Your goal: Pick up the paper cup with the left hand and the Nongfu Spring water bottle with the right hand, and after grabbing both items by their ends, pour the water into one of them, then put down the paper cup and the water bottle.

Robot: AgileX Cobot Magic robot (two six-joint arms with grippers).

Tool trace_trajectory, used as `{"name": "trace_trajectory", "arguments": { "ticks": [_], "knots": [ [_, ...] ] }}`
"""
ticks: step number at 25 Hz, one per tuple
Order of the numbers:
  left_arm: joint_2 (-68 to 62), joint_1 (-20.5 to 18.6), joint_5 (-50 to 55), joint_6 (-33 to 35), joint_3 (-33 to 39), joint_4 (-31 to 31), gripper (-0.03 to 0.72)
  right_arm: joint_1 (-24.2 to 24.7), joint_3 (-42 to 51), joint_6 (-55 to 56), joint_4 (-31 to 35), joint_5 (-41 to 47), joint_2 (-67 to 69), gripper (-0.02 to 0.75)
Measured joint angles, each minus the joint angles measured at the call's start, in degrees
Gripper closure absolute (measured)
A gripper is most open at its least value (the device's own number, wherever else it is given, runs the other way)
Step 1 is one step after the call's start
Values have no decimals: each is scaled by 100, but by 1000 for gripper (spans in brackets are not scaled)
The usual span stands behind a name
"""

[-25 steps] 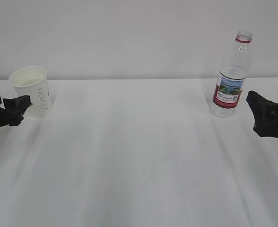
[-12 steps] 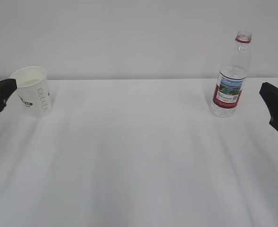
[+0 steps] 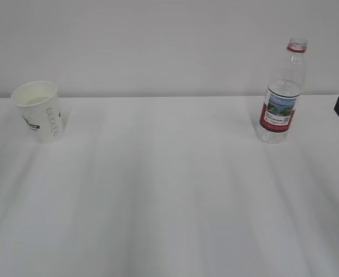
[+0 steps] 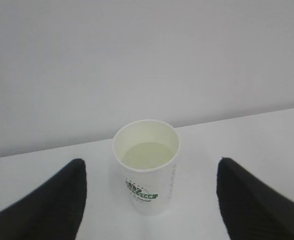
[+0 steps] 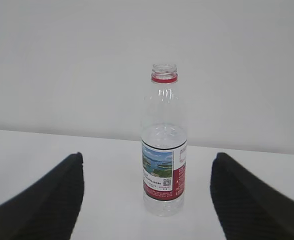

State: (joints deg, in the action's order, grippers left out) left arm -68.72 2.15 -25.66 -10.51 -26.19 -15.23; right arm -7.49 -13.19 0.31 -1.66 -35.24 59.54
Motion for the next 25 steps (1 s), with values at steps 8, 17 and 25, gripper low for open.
{"name": "trace_trajectory", "arguments": {
  "ticks": [8, 17, 25],
  "knots": [
    [1103, 0, 1007, -174, 0, -13, 103, 0, 13, 0, 0, 1015, -911, 145],
    [2425, 0, 2415, -176, 10, -22, 106, 0, 13, 0, 0, 2229, -1907, 145],
    [3241, 251, 3611, -176, 9, 149, 108, 0, -12, 0, 0, 3342, -2699, 145]
  ]
}}
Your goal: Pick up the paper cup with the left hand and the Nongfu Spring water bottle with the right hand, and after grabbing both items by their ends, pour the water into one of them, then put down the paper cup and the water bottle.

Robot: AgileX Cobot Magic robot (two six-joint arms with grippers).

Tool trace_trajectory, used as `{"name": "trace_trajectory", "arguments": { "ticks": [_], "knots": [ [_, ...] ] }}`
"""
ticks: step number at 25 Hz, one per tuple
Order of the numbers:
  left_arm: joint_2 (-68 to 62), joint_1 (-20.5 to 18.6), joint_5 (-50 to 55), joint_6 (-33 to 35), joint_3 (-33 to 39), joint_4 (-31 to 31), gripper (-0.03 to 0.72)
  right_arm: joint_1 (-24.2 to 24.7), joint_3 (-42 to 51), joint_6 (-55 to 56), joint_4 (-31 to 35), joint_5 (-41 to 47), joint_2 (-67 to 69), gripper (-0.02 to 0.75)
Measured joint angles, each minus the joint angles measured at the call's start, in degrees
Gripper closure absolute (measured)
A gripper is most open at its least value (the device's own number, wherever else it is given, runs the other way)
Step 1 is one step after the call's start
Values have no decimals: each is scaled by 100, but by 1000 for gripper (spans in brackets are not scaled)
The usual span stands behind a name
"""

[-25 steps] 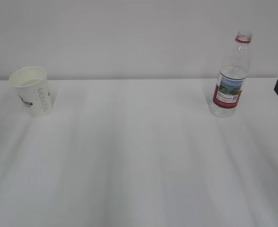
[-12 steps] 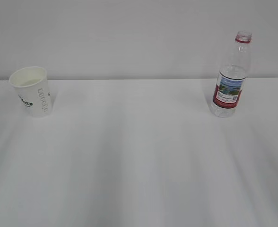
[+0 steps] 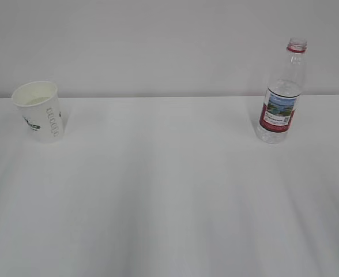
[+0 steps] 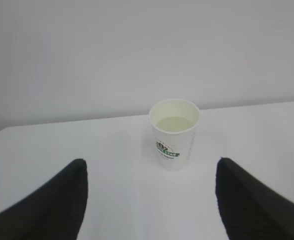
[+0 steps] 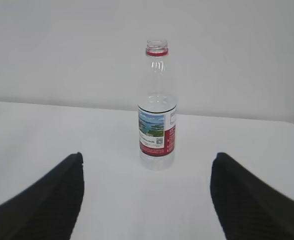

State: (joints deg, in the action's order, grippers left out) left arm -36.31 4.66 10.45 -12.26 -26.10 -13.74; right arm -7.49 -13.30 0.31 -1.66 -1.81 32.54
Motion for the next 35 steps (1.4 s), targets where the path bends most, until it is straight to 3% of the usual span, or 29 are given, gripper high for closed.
{"name": "trace_trajectory", "arguments": {
  "ticks": [6, 10, 21, 35],
  "knots": [
    [180, 788, 569, -10, 0, 143, 109, 0, -574, 0, 0, 1451, -491, 145],
    [191, 1108, 669, -10, 12, 155, 109, 0, -863, 0, 0, 2110, -682, 145],
    [748, 1138, 2197, -10, -667, 167, 114, 0, -1236, -91, -45, 3804, -1094, 145],
    [1921, 1138, 4533, -10, -707, 466, 148, 0, -1424, -116, -78, 5433, -1647, 145]
  ]
}}
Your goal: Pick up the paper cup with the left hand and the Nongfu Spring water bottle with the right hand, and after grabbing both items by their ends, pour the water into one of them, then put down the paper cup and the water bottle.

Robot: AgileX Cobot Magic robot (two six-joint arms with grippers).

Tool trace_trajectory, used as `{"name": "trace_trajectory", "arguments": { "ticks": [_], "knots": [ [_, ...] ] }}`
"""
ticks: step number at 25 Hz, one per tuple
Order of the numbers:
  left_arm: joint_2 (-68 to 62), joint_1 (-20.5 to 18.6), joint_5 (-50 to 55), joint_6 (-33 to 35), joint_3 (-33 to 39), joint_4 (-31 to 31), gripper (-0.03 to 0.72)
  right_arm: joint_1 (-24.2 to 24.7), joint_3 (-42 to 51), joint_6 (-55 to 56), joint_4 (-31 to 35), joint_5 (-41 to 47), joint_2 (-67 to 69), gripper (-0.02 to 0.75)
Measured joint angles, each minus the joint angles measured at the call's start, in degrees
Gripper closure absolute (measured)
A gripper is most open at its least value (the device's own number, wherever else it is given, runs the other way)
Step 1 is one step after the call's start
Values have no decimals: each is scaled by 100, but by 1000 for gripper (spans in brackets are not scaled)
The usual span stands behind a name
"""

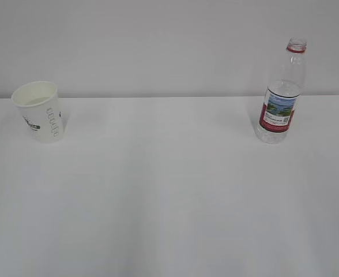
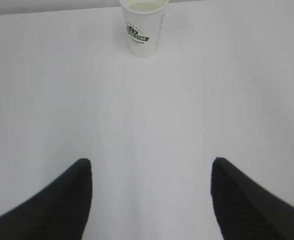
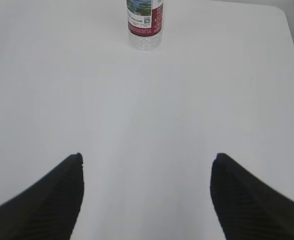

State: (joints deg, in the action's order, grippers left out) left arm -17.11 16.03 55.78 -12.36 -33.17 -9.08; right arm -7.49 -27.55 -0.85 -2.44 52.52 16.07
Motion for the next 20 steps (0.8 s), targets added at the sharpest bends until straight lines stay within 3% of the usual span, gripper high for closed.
{"name": "trace_trajectory", "arguments": {
  "ticks": [20],
  "knots": [
    [795, 22, 499, 144, 213, 203, 169, 0, -201, -30, 122, 1336, -956, 145]
  ]
}}
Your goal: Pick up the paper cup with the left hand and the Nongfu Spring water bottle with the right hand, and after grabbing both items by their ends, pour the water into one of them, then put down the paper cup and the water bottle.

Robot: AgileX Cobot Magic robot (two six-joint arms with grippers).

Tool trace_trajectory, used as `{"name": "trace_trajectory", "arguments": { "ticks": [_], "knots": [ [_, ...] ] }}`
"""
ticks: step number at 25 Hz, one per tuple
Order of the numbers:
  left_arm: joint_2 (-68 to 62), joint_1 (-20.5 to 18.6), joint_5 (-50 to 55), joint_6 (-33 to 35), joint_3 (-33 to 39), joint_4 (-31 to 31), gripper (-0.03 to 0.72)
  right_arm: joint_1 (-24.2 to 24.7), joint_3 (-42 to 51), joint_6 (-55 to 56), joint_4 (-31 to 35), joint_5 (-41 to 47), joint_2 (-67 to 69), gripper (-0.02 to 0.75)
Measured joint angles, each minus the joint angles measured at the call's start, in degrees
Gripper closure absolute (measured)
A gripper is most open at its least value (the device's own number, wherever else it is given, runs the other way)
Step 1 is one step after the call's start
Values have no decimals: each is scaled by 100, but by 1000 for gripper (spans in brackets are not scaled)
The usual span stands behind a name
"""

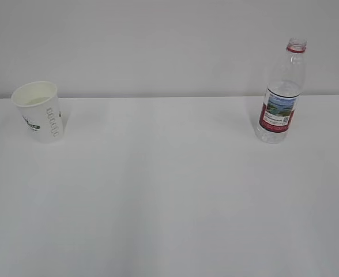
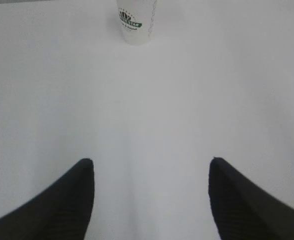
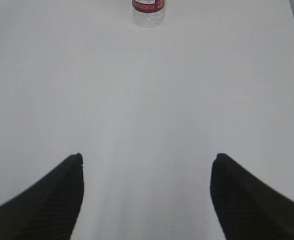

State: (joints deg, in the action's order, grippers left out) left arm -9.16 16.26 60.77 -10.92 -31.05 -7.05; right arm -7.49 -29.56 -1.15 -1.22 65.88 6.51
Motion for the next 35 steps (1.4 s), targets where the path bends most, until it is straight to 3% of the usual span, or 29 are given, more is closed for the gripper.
{"name": "trace_trajectory", "arguments": {
  "ticks": [13, 35],
  "knots": [
    [870, 0, 172, 13, 37, 20, 181, 0, 92, 0, -33, 40, -720, 147],
    [895, 3, 209, 25, 87, 30, 181, 0, 112, 10, -73, -6, -737, 148]
  ]
}}
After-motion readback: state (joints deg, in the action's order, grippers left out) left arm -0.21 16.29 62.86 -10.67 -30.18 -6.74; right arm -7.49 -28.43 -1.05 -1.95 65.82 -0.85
